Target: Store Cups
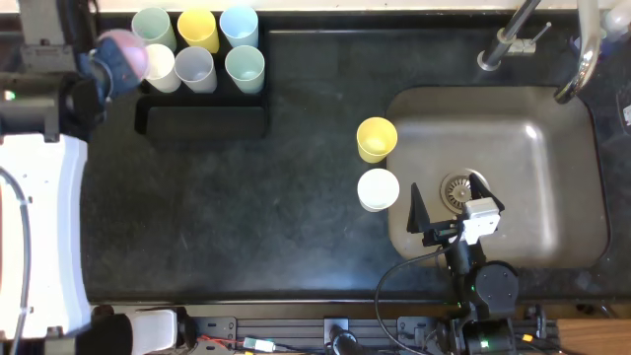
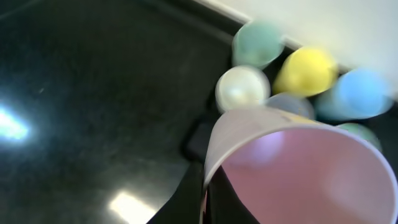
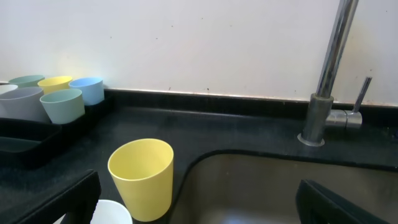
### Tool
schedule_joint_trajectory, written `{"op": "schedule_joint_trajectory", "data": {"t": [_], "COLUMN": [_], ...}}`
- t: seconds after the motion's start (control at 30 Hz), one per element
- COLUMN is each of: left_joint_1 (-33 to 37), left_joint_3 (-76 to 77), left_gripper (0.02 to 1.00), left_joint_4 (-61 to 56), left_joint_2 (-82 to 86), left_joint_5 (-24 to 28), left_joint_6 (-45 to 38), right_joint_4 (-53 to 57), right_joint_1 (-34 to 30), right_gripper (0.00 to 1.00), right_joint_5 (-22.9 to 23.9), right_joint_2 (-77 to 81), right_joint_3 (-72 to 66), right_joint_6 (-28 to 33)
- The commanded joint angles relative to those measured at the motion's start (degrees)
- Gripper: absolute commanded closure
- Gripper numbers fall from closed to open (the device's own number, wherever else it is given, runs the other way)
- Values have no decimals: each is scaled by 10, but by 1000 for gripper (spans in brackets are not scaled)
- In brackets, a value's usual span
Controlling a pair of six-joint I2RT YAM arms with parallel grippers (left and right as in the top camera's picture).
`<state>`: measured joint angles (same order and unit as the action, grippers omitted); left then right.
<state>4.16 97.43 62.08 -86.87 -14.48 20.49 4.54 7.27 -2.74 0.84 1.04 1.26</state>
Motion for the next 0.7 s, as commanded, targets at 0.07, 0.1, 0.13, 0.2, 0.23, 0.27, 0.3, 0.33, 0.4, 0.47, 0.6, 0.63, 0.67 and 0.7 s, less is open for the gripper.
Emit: {"op": "schedule_joint_trajectory", "data": {"t": [0.07,0.1,0.13,0.2,0.23,0.27,0.3,0.33,0.4,0.47,0.6,0.63,0.67,0.7], "left_joint_1": [47,52,55,61,63,65,67,67,67,67,67,67,67,67], "left_joint_3": [-75,-92,-105,-135,-146,-158,-168,-174,-180,-180,-180,-180,-180,-180], "left_gripper": [985,985,985,985,985,985,985,985,985,985,985,985,985,985], "left_joint_4": [-51,-65,-76,-97,-104,-110,-117,-122,-129,-134,-149,-152,-155,-157], "left_joint_2": [6,3,0,-7,-10,-14,-18,-24,-38,-50,-72,-76,-81,-85], "left_joint_5": [90,100,105,110,111,113,118,121,121,121,120,120,120,120], "left_joint_6": [-111,-120,-127,-131,-131,-133,-137,-141,-143,-143,-146,-147,-147,-147], "right_joint_4": [-3,-3,-3,-3,-3,-3,-3,-3,-3,-3,-3,-3,-3,-3], "right_joint_1": [-2,-2,-2,-2,-2,-2,-2,-2,-2,-2,-2,-2,-2,-2], "right_gripper": [5,3,5,3,5,3,1,5,3,3,3,5,3,3], "right_joint_5": [0,0,0,0,0,0,0,0,0,0,0,0,0,0], "right_joint_2": [-6,-6,-6,-6,-6,-6,-6,-6,-6,-6,-6,-6,-6,-6], "right_joint_3": [-8,-8,-8,-8,-8,-8,-8,-8,-8,-8,-8,-8,-8,-8], "right_joint_6": [-4,-4,-4,-4,-4,-4,-4,-4,-4,-4,-4,-4,-4,-4]}}
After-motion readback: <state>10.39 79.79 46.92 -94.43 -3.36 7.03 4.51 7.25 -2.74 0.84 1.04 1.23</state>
